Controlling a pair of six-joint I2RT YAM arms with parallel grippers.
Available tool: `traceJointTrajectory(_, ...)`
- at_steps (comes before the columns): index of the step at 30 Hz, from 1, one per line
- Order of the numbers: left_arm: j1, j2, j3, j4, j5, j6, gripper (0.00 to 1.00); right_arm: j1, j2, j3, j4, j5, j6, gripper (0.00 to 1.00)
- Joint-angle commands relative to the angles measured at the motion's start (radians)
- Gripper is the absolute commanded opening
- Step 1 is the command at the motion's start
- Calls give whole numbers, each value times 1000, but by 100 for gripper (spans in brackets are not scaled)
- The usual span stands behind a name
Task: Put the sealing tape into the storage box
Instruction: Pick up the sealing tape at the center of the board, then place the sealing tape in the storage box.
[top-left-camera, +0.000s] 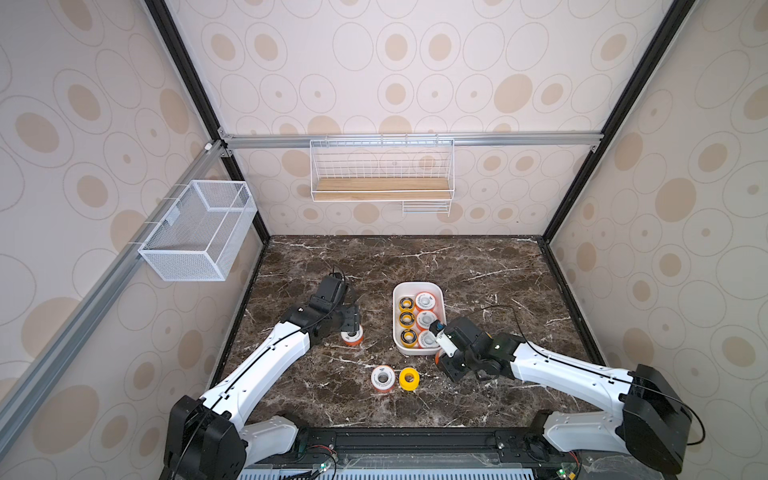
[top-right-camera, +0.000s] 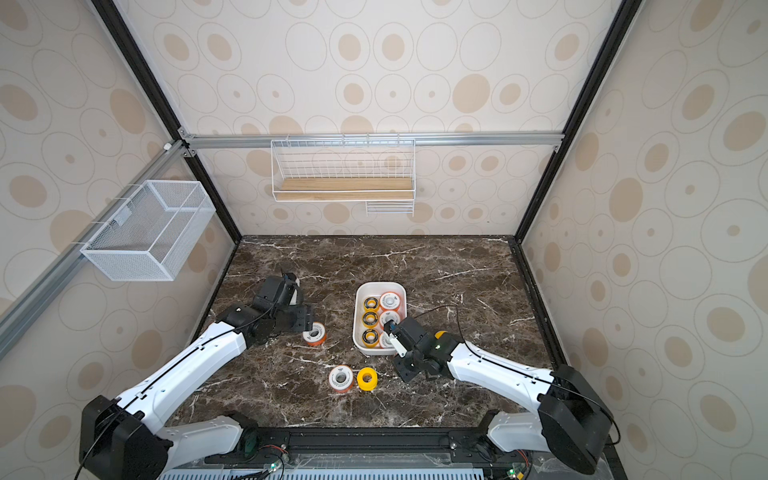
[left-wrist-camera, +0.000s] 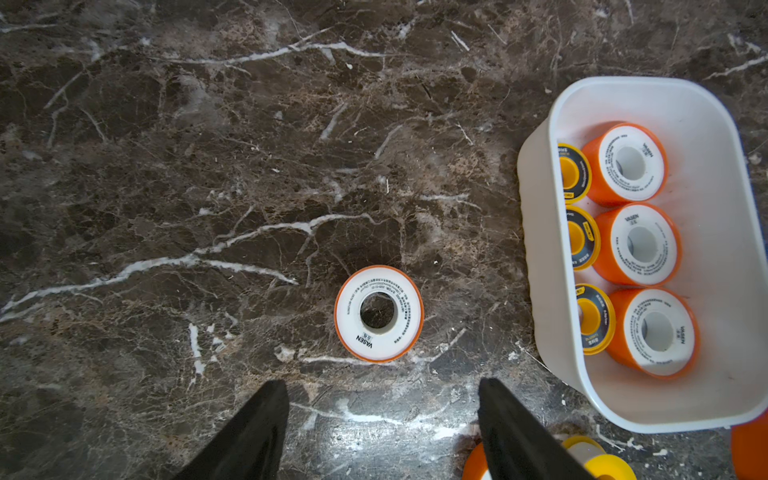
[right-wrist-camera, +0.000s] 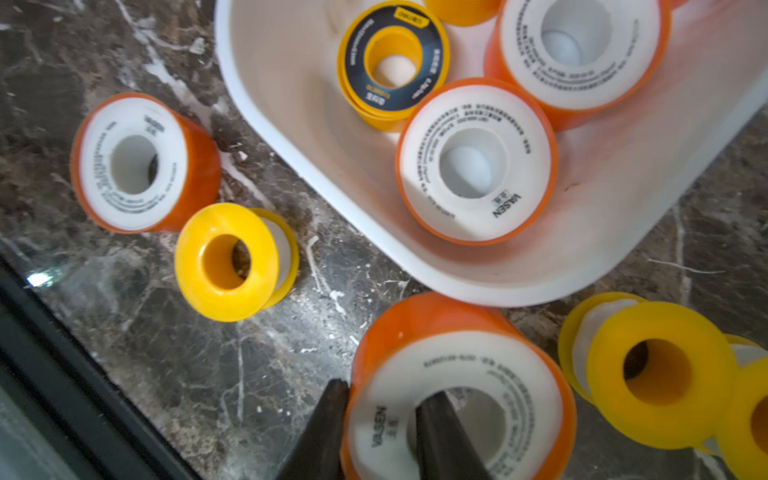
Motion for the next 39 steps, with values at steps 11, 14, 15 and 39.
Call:
traceJointTrajectory(11,5,1,2,2,8,5,76,-7,42,214,0,-159,-104,28)
traceJointTrajectory(14,5,0,2,2,7,4,76,-39,112,292,0,-161,-123,28)
traceJointTrajectory(15,5,-2,0,2,8,4,76,-52,134,311,-1,-162,-128,28)
traceJointTrajectory(39,6,13,4,2,0,5,76,-219,603,717,-116,73,-183,28)
